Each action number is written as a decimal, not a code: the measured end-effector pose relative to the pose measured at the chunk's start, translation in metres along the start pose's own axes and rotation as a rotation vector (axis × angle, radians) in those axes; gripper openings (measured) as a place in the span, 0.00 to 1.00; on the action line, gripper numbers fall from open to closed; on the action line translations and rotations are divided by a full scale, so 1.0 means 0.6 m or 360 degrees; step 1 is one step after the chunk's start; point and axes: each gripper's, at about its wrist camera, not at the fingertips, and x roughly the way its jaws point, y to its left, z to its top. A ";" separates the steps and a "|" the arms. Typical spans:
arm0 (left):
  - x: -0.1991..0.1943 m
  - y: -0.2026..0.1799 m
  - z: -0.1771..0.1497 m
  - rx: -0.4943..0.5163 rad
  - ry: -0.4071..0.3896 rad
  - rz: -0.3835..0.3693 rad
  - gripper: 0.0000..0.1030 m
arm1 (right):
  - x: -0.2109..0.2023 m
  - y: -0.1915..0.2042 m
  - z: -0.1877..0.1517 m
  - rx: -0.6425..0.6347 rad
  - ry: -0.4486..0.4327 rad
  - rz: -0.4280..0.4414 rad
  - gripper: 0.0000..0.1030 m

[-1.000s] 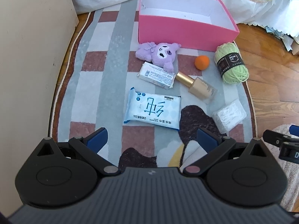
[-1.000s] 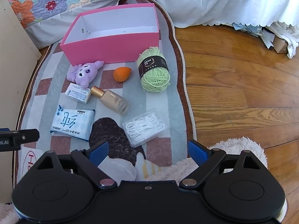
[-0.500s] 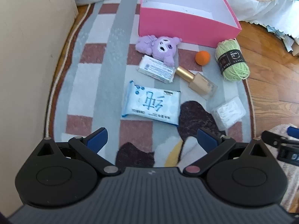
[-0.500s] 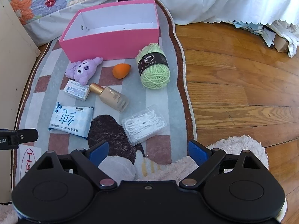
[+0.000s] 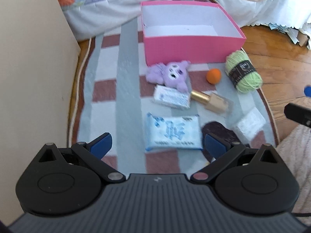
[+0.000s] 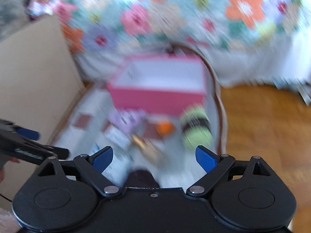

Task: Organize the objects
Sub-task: 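Lower the left tool onto the blue-and-white wipes pack and close it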

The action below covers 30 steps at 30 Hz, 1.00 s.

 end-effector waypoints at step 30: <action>0.255 0.062 -0.013 -0.0200 0.0206 -0.0300 0.63 | 0.327 0.045 -0.098 0.0483 0.0780 0.0391 0.62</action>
